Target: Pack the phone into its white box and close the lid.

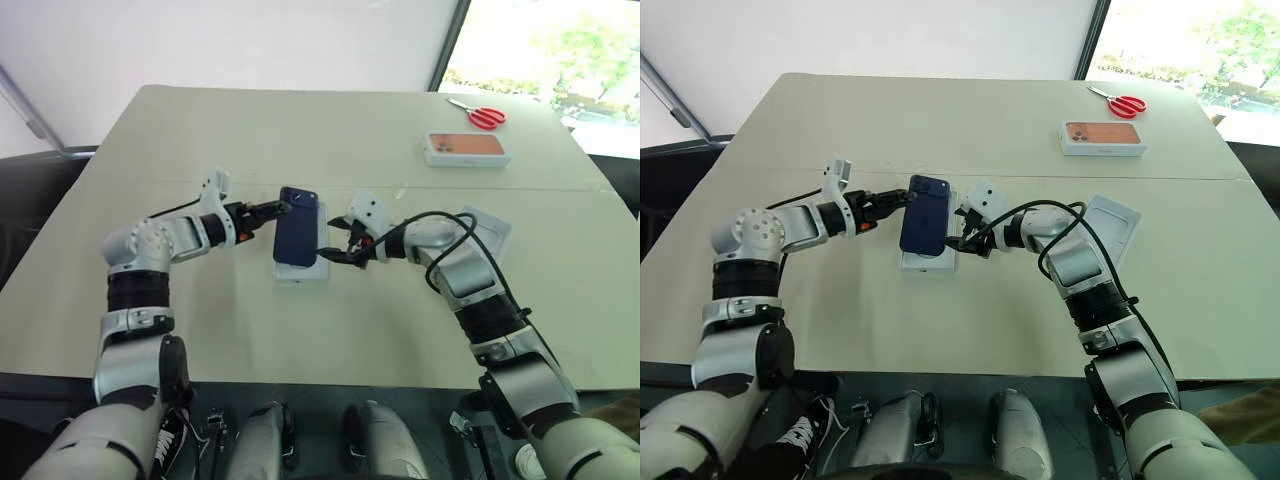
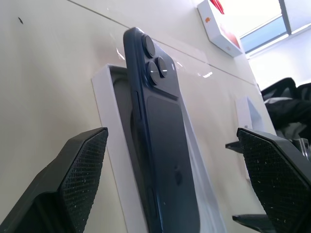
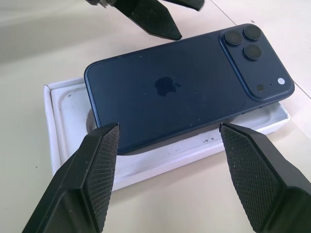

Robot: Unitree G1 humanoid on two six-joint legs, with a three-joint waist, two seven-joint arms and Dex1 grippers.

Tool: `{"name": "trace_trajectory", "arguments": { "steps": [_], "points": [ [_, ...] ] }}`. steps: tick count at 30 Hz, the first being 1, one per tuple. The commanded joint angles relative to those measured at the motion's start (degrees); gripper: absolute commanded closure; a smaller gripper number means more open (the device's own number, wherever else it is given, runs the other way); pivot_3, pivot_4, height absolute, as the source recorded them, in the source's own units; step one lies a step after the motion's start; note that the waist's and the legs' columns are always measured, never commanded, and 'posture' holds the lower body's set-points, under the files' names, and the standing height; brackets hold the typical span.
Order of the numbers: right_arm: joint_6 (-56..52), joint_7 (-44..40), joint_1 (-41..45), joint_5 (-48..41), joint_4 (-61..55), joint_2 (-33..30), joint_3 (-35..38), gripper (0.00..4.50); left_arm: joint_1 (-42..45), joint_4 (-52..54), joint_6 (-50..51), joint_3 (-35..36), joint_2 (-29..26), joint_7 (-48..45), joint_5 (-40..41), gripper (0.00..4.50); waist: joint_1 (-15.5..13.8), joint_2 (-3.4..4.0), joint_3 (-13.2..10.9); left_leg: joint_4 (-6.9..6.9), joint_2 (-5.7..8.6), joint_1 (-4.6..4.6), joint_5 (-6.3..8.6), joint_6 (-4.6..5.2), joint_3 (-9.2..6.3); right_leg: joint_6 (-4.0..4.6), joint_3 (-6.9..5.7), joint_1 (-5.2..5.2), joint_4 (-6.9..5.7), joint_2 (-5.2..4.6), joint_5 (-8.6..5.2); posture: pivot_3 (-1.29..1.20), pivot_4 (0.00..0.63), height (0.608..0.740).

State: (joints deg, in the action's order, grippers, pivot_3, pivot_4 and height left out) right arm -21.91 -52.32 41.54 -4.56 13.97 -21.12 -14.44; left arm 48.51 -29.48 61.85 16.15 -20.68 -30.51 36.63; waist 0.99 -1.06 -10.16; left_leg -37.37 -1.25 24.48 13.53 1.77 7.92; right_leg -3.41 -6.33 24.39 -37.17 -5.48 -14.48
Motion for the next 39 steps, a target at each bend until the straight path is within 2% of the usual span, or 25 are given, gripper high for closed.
{"name": "trace_trajectory", "arguments": {
  "steps": [1, 18, 23, 27, 34, 39],
  "points": [
    [0.86, 0.46, 0.97, 0.12, -1.75, 0.04, 0.45, 1.05, 1.61, -1.31, -2.46, -0.06, 0.99, -1.74, -0.11, 0.06, -0.04, 0.0, 0.0, 0.0, 0.0, 0.0, 0.0, 0.0, 0.0, 0.0, 0.0, 0.0, 0.0, 0.0, 0.0, 0.0, 0.15, 0.738],
    [1.05, 1.68, -0.2, 0.31, -2.29, 0.24, 0.18, 1.05, -0.08, 1.44, 0.28, 2.67, 1.24, -5.74, 3.71, 0.06, 0.0, 0.0, 0.0, -0.02, 0.0, 0.0, 0.0, 0.0, 0.0, 0.0, 0.0, 0.0, -0.01, -0.01, 0.0, 0.0, 0.15, 0.738],
    [1.17, 1.9, -0.02, 0.47, -2.21, 0.51, 0.29, 1.05, 0.55, -0.61, 0.54, 2.9, 1.92, -5.04, 3.76, 0.06, -0.01, 0.0, 0.0, -0.02, 0.0, 0.01, 0.0, 0.0, 0.0, 0.0, 0.0, 0.0, -0.01, -0.01, 0.0, 0.0, 0.15, 0.738],
    [0.92, 2.03, -0.04, 0.54, -2.52, 0.43, 0.61, 1.05, -0.85, -0.06, -0.09, -0.91, 1.7, -6.07, 1.27, 0.06, -0.02, 0.0, 0.0, -0.02, 0.0, 0.01, 0.0, 0.0, 0.0, 0.0, 0.0, 0.0, -0.01, -0.01, 0.0, 0.0, 0.15, 0.738],
    [1.19, 2.15, -0.7, 0.82, -2.65, 0.2, 0.47, 1.05, 1.09, -3.17, -0.78, 0.9, 2.53, -5.18, 1.43, 0.06, -0.12, 0.0, 0.0, -0.04, 0.0, 0.0, 0.0, 0.01, 0.0, 0.0, 0.0, 0.0, -0.02, -0.01, 0.0, 0.0, 0.15, 0.738],
    [1.22, 1.9, -0.83, 0.78, -2.57, -0.07, 0.54, 1.05, 0.64, -2.96, -0.36, 0.7, 3.03, -4.91, 1.29, 2.29, -0.09, 0.0, 0.0, -0.05, 0.0, 0.01, 0.0, 0.01, 0.0, 0.0, 0.0, -0.01, -0.02, 0.0, 0.0, 0.0, 0.15, 0.738]
  ]
}}
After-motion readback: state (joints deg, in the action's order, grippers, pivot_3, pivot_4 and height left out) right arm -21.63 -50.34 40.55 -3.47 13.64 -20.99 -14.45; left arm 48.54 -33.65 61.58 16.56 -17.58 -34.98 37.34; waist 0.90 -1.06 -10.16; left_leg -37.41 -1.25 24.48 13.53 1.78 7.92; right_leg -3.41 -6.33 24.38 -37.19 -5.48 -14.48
